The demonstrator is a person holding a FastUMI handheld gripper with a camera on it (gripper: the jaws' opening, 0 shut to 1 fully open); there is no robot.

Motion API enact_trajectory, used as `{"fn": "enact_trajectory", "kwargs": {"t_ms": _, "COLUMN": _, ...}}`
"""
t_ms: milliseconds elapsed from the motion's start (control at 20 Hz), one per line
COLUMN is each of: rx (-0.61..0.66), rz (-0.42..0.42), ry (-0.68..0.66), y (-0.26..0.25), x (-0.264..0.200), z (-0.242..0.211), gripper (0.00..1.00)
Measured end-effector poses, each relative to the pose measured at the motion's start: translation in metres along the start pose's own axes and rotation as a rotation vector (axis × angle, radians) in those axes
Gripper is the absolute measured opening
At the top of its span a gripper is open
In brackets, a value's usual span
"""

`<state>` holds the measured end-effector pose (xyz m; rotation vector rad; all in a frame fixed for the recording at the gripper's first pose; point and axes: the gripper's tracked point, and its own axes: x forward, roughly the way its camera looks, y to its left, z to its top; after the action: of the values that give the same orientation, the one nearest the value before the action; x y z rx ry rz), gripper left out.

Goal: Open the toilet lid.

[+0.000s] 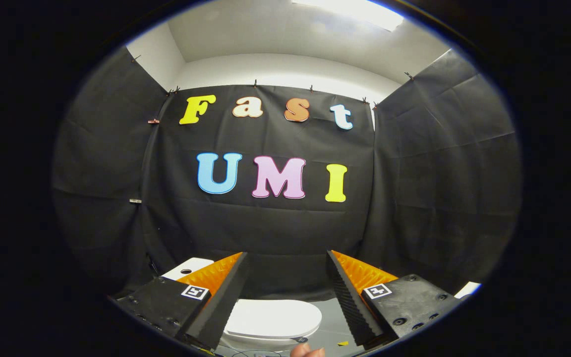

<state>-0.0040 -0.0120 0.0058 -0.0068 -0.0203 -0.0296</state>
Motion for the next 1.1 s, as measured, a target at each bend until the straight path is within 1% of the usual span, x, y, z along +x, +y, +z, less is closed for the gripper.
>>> {"fn": "enact_trajectory", "kwargs": {"t_ms": 300, "rx": -0.016, "rz": -0.008, "ry": -0.004, "y": -0.001, "x": 0.004, "z": -0.008, "gripper": 0.97}}
{"fn": "enact_trajectory", "kwargs": {"t_ms": 550, "rx": -0.011, "rz": -0.020, "ry": -0.031, "y": -0.007, "x": 0.018, "z": -0.037, "gripper": 0.97}}
{"fn": "enact_trajectory", "kwargs": {"t_ms": 700, "rx": -0.022, "rz": -0.031, "ry": -0.016, "y": -0.014, "x": 0.033, "z": -0.078, "gripper": 0.98}}
{"fn": "enact_trajectory", "kwargs": {"t_ms": 900, "rx": -0.044, "rz": -0.046, "ry": 0.039, "y": -0.026, "x": 0.053, "z": -0.149, "gripper": 0.98}}
{"fn": "enact_trajectory", "kwargs": {"t_ms": 1000, "rx": -0.064, "rz": -0.033, "ry": 0.074, "y": -0.028, "x": 0.063, "z": -0.187, "gripper": 0.98}}
{"fn": "enact_trajectory", "kwargs": {"t_ms": 1100, "rx": -0.046, "rz": 0.000, "ry": 0.102, "y": -0.026, "x": 0.071, "z": -0.222, "gripper": 0.98}}
